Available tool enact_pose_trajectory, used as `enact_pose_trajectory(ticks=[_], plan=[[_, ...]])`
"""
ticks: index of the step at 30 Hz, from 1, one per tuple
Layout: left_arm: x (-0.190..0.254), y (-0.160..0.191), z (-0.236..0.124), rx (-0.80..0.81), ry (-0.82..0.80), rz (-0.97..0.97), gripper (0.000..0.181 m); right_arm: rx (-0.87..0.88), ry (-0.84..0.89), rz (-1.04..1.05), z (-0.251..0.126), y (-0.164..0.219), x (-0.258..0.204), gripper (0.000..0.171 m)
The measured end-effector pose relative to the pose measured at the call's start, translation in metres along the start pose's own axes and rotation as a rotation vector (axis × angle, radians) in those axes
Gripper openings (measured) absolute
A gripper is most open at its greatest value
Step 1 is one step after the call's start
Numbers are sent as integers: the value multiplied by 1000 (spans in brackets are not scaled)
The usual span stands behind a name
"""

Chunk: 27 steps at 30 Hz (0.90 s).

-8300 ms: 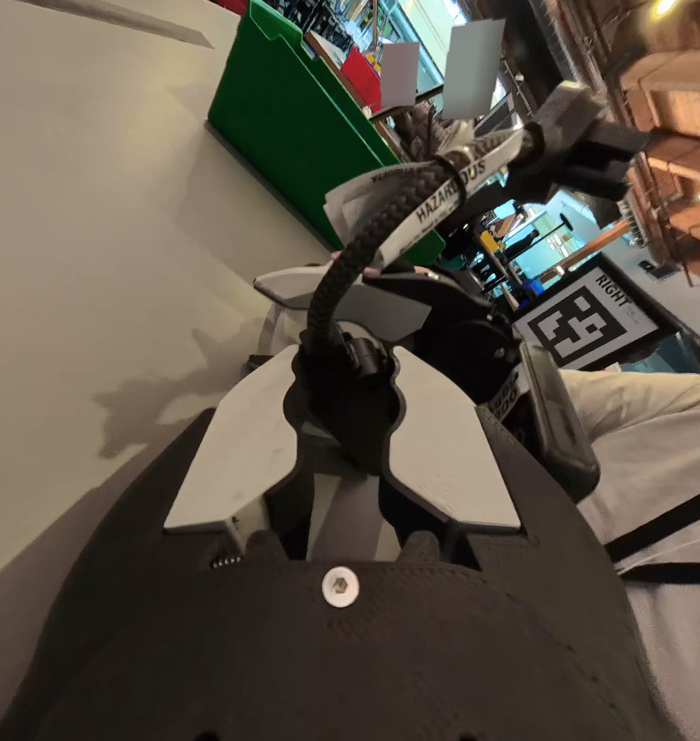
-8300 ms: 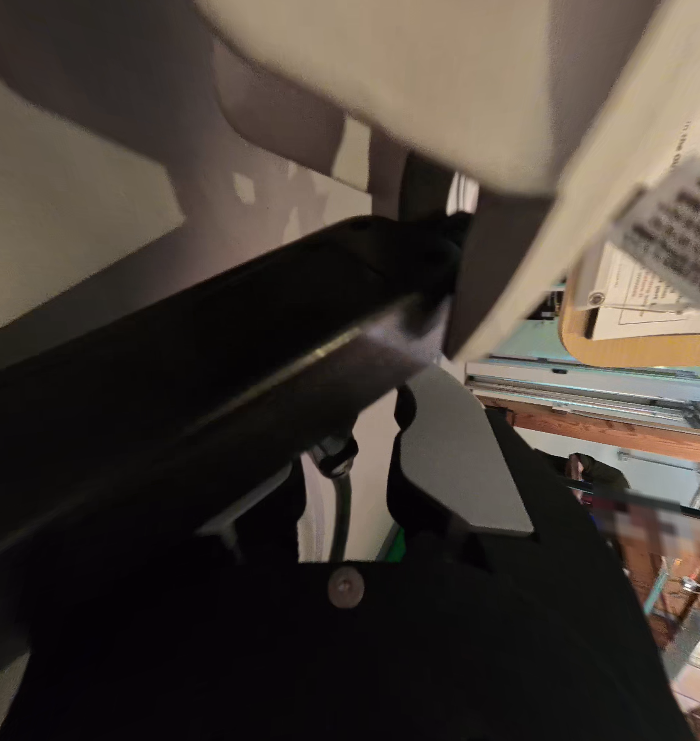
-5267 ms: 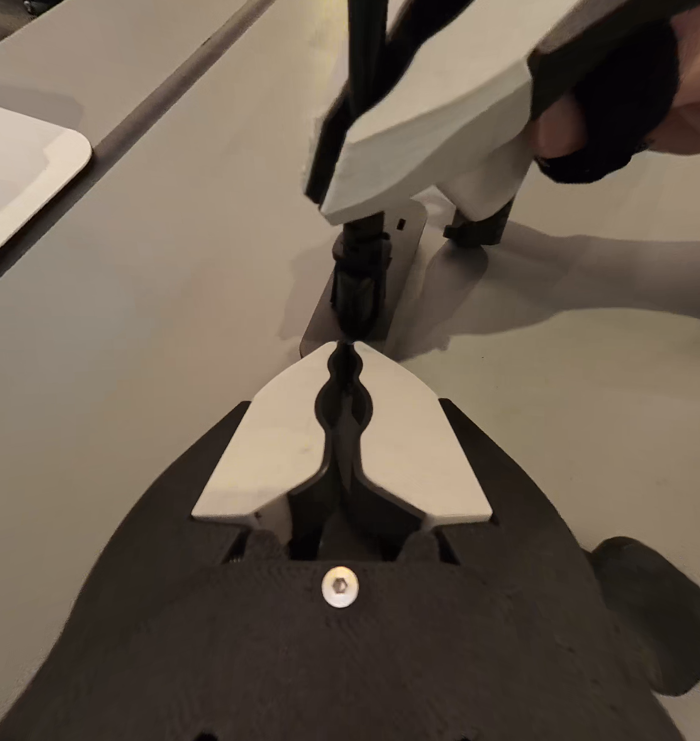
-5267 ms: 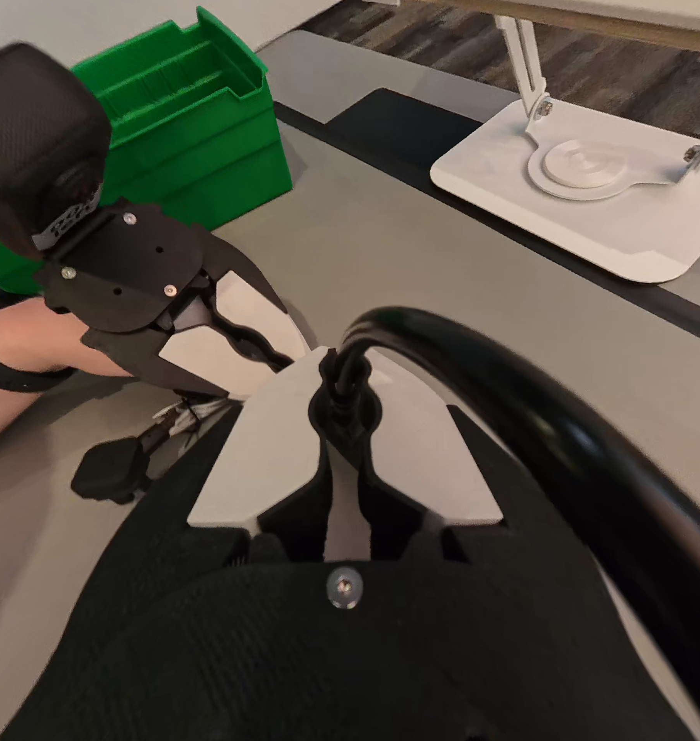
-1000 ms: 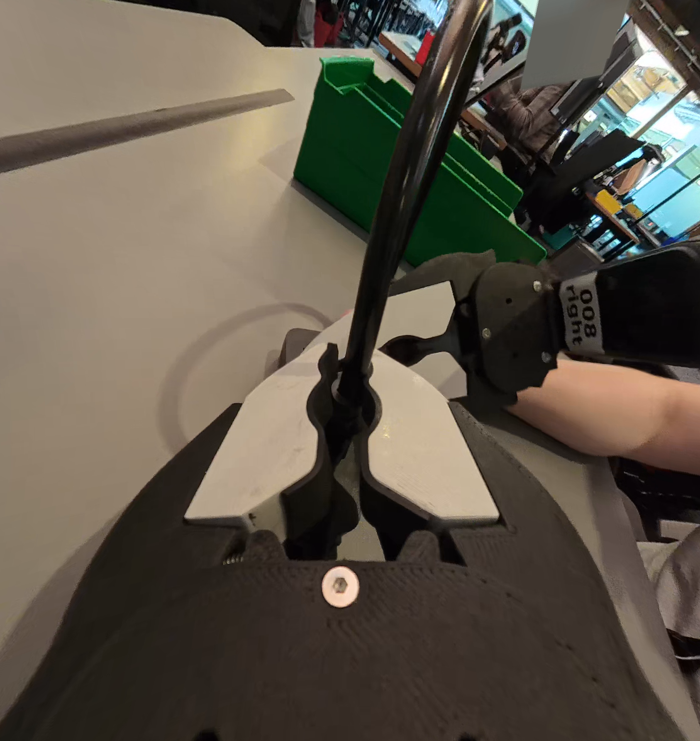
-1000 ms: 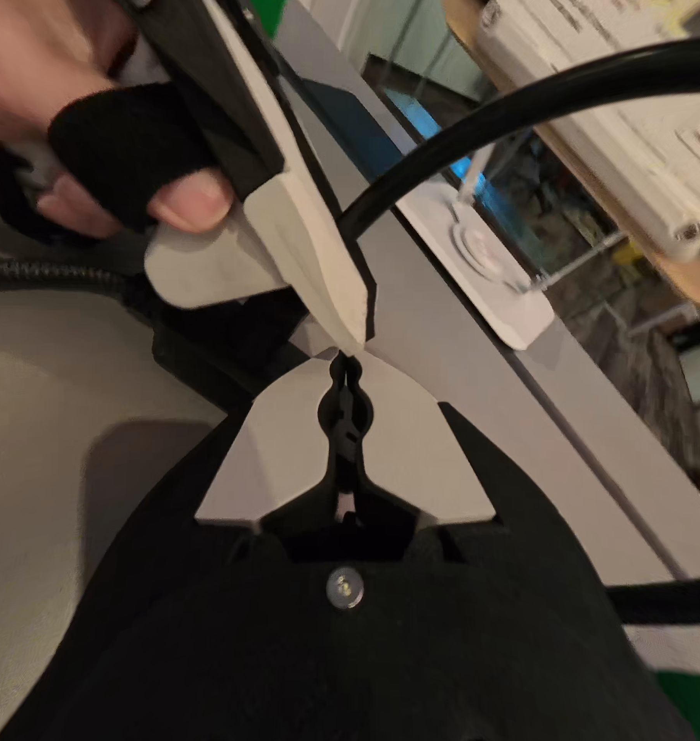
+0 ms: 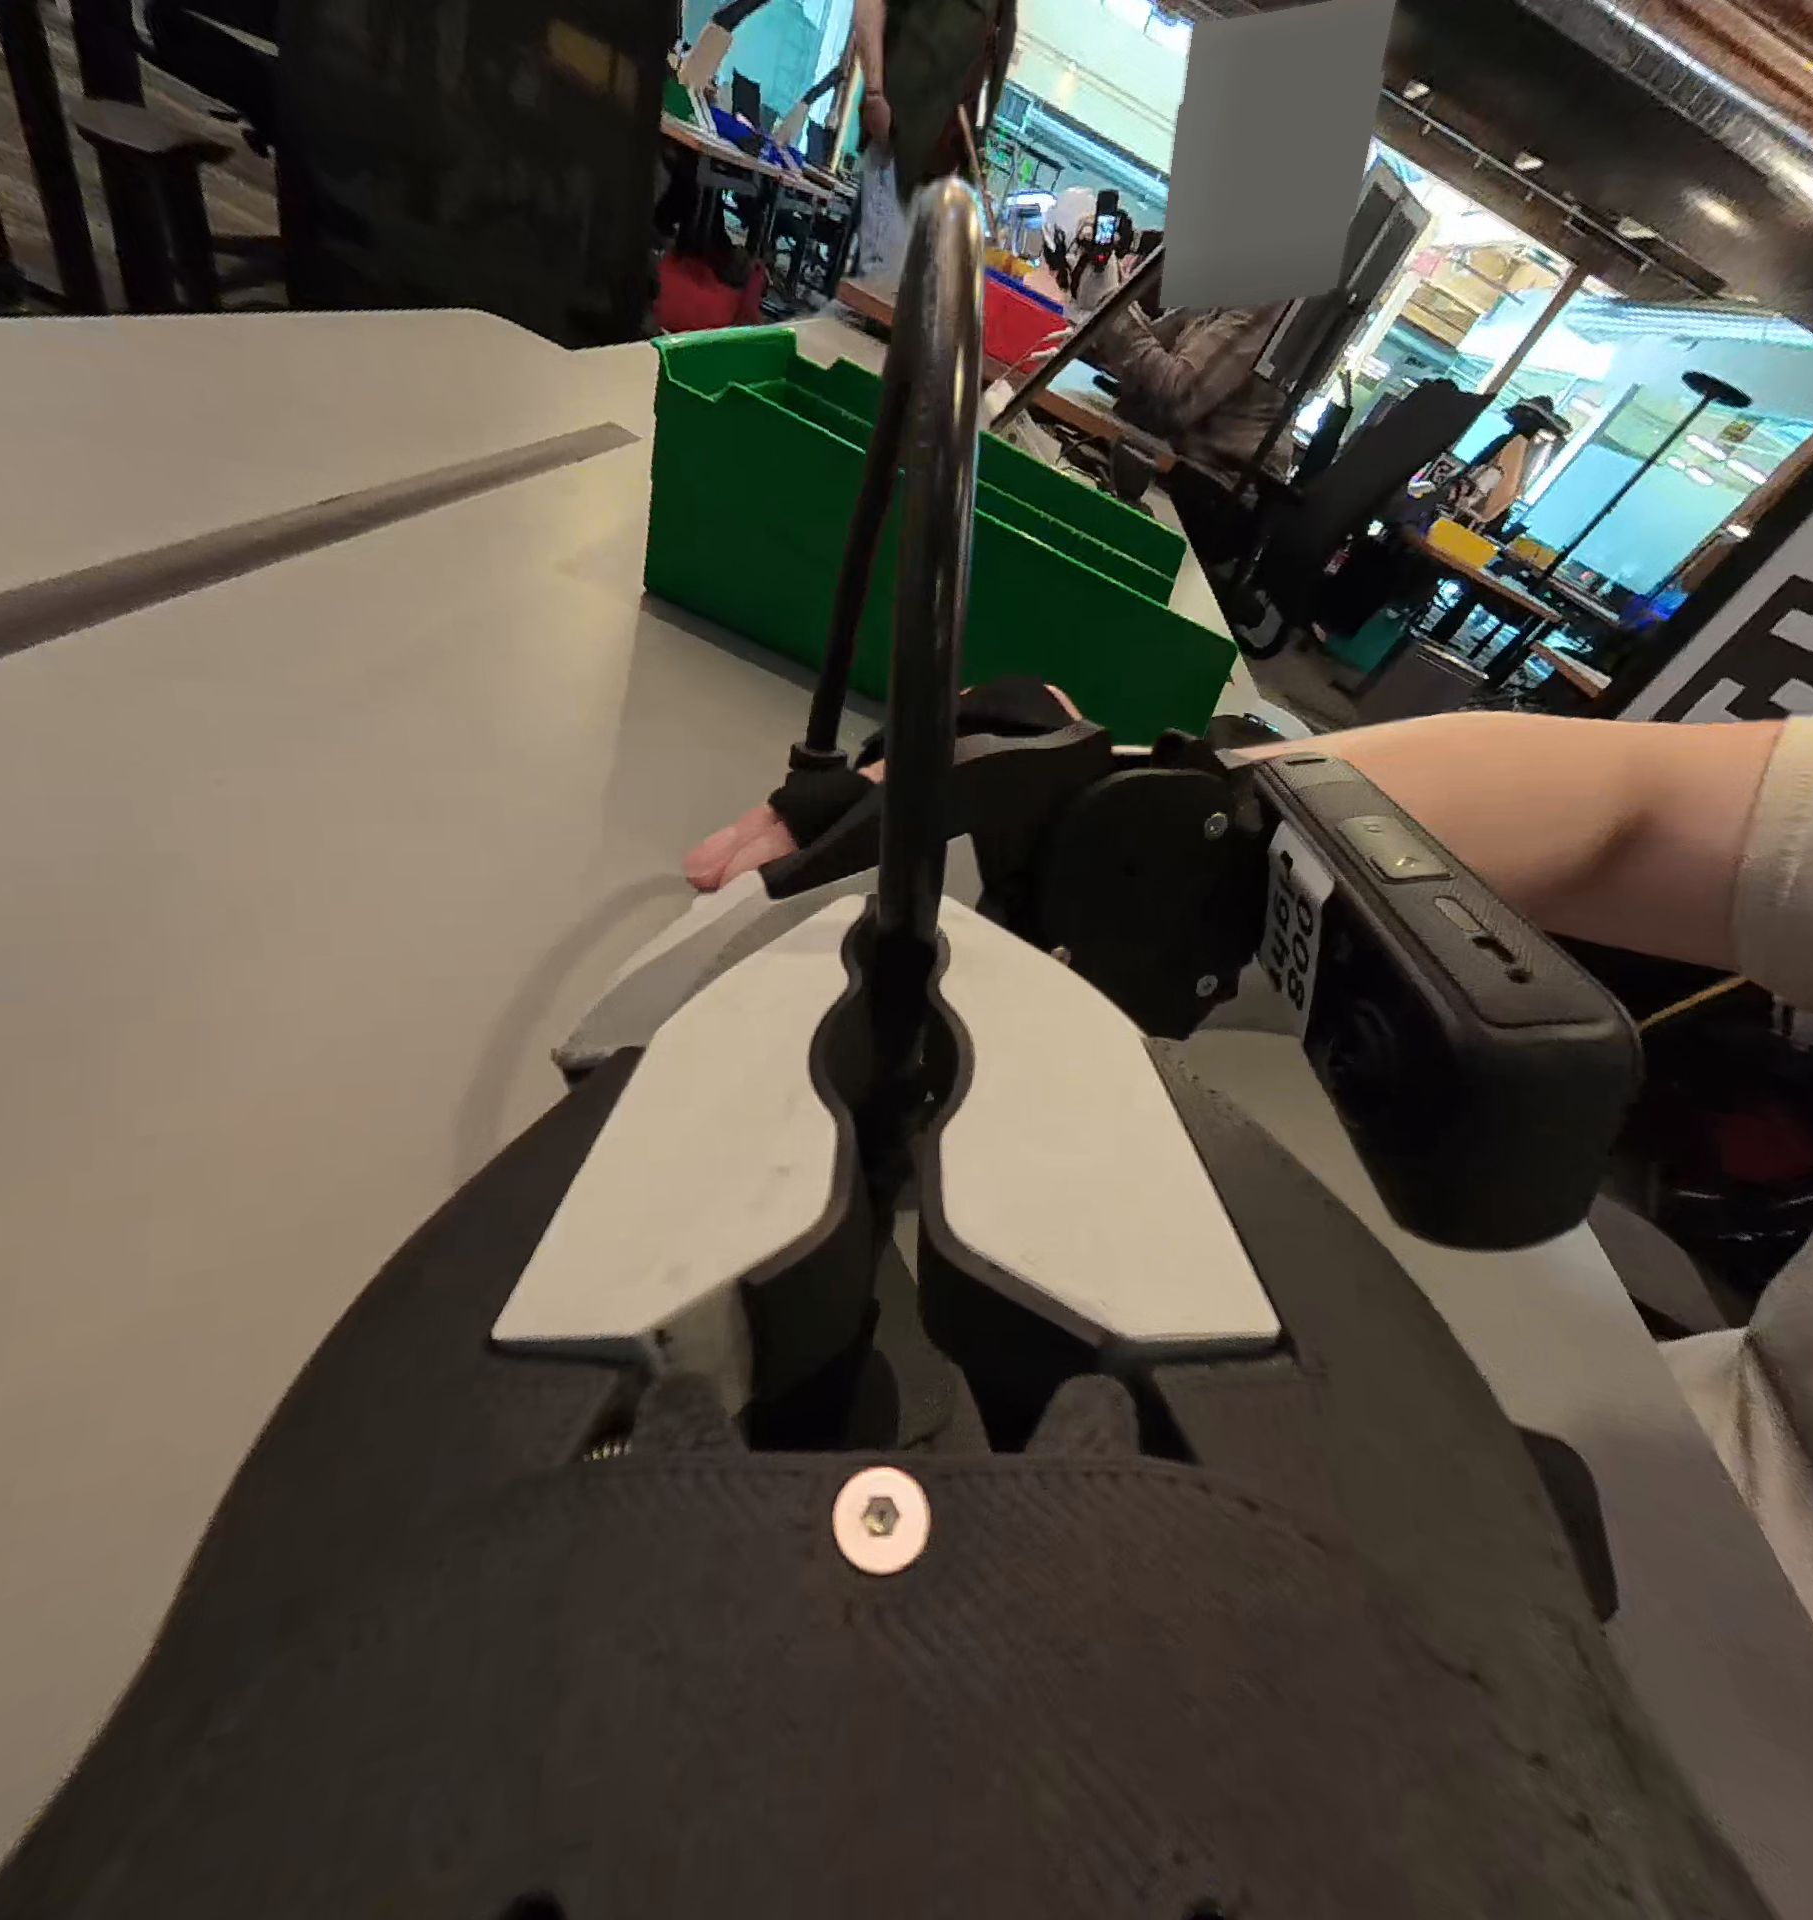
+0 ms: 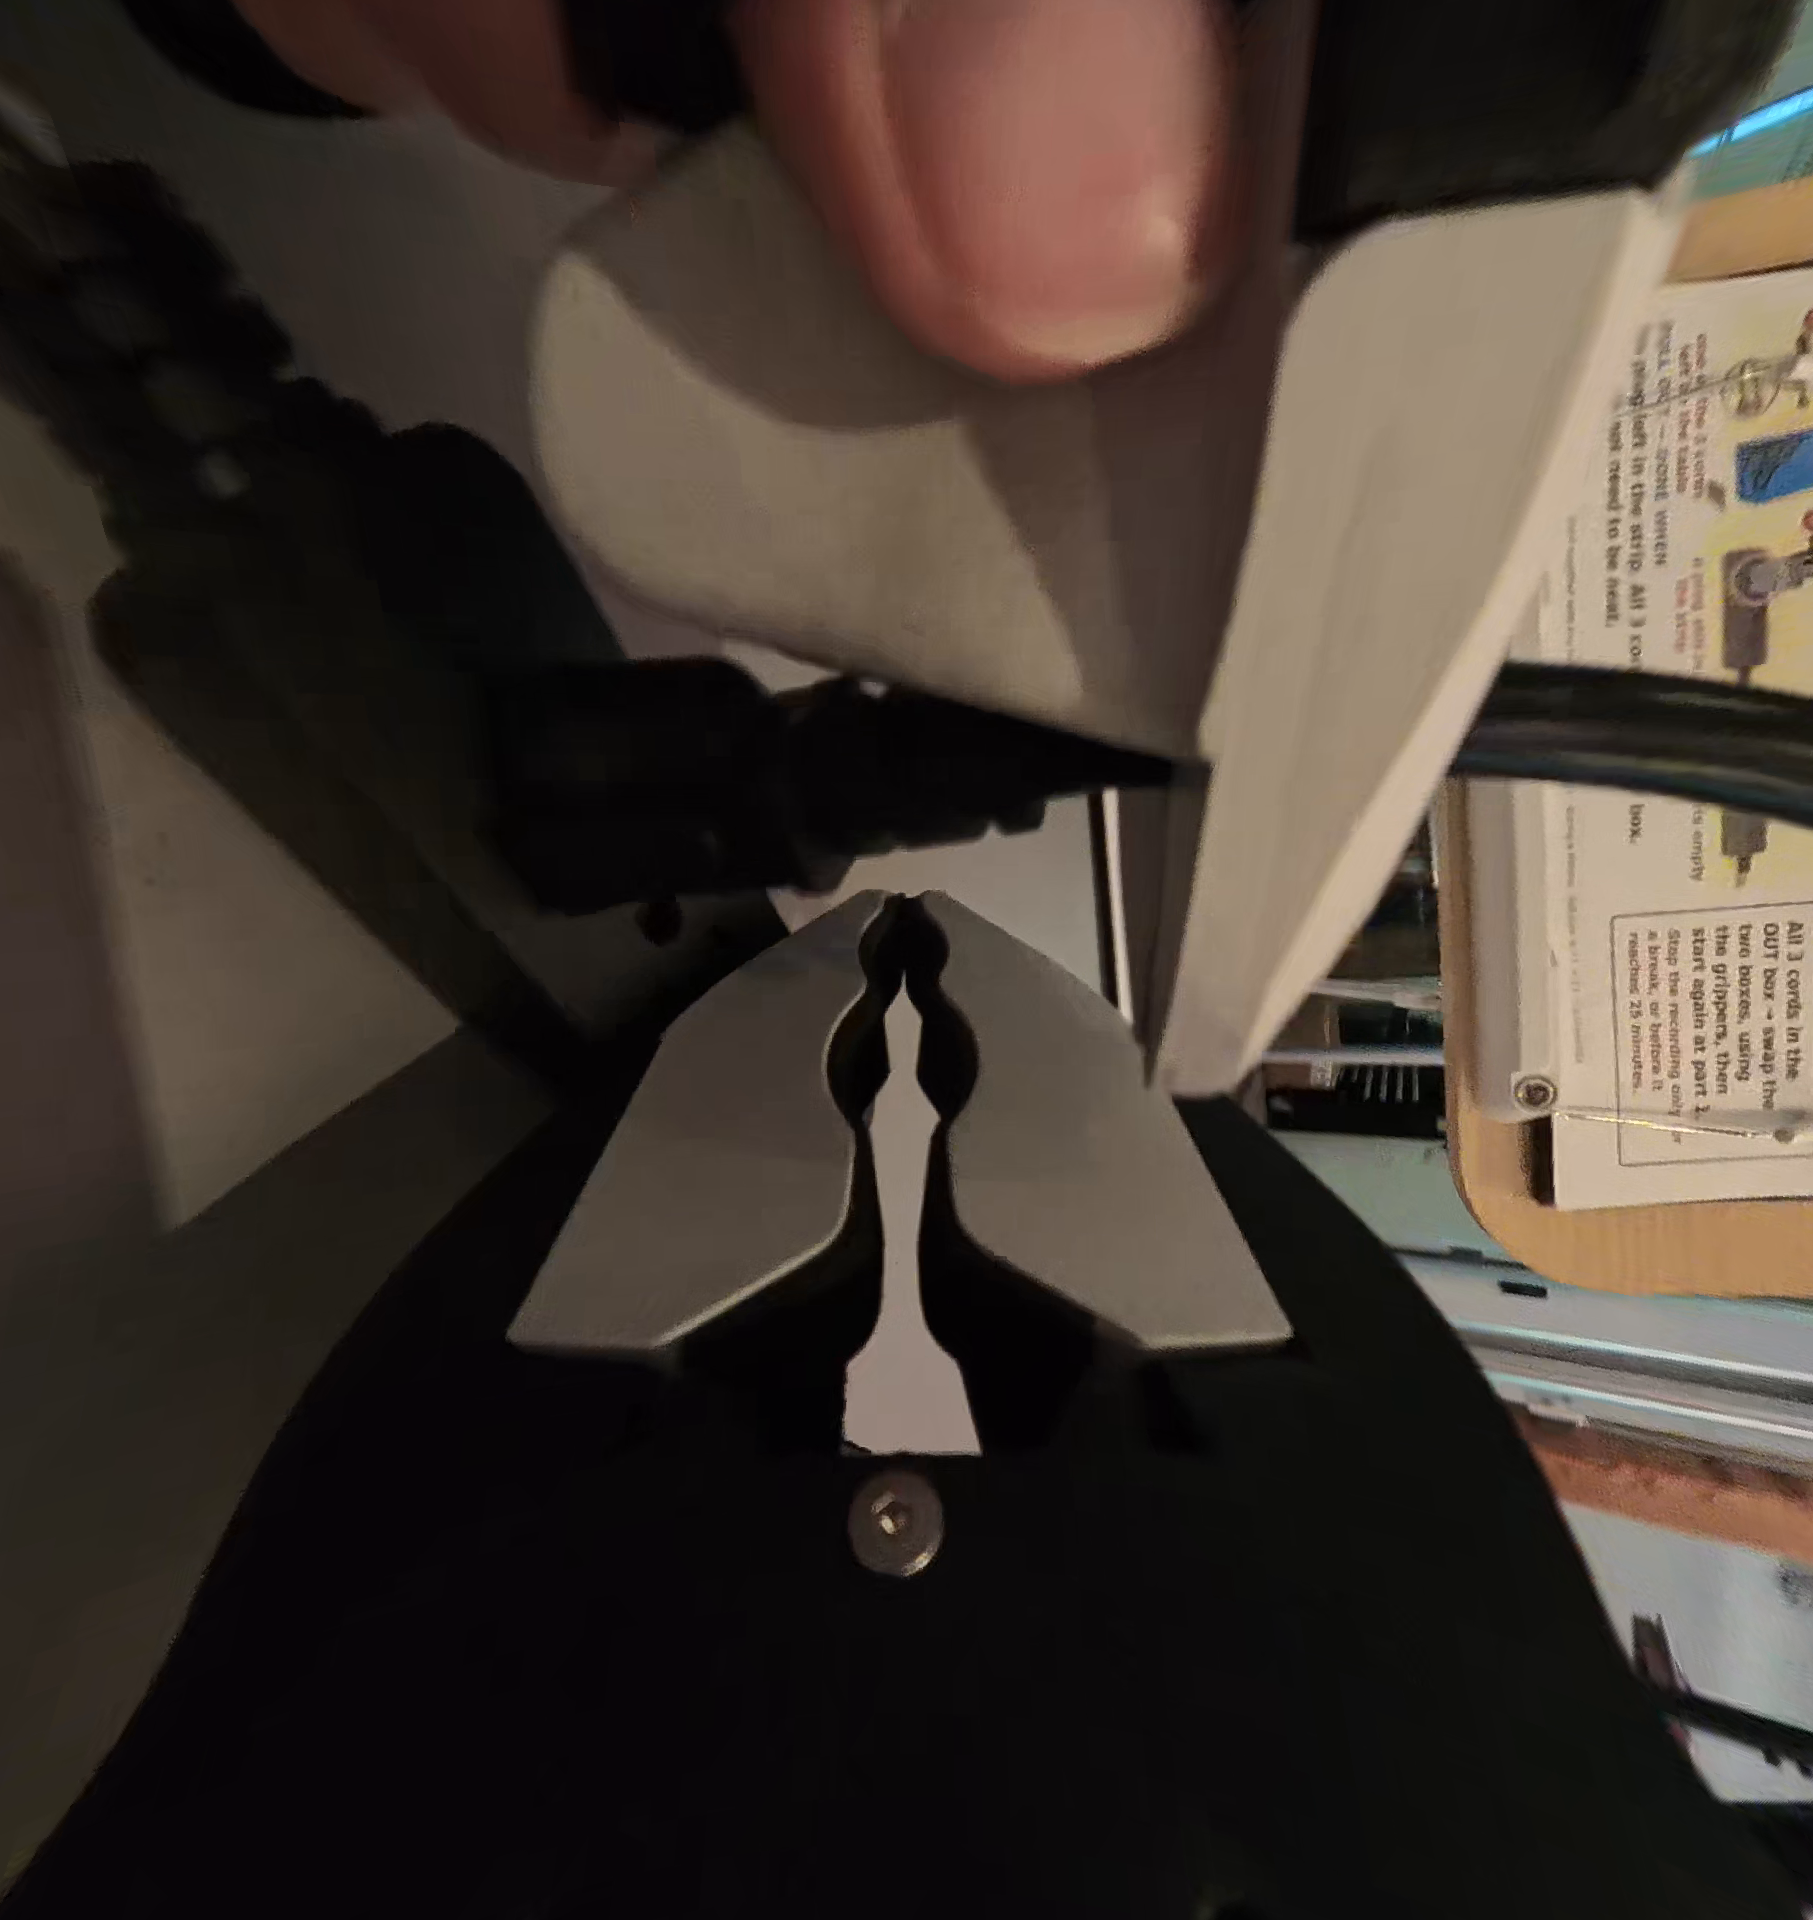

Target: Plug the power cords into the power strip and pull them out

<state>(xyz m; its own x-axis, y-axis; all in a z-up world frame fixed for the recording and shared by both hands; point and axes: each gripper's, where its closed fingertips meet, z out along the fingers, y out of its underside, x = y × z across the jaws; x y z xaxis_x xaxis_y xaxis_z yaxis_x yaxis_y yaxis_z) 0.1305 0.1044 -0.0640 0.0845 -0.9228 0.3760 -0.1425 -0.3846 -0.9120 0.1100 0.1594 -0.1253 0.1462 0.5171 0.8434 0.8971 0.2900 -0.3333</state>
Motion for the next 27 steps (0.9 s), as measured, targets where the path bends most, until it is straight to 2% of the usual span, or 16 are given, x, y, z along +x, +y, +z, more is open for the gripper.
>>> enact_pose_trajectory(ticks=[6, 11, 19, 22, 25, 27], plan=[[12, 10, 4, -55, -29, 68, 2, 3, 22, -28, -4, 0, -3, 3], [12, 6, -2, 74, -14, -37, 1, -8, 66, -25, -5, 0, -2, 3], [24, 11, 0, 27, -39, 99, 1, 22, 106, 2, -9, -1, -2, 4], [20, 7, 3, 55, -58, 81, 0, 14, 126, 6, -11, -1, -2, 3], [2, 0, 1, 72, -103, 40, 0, 86, 150, -11, -19, -15, -9, 4], [-5, -3, 2, 40, -104, 44, 0, 87, 101, 171, -19, -9, -11, 5]])
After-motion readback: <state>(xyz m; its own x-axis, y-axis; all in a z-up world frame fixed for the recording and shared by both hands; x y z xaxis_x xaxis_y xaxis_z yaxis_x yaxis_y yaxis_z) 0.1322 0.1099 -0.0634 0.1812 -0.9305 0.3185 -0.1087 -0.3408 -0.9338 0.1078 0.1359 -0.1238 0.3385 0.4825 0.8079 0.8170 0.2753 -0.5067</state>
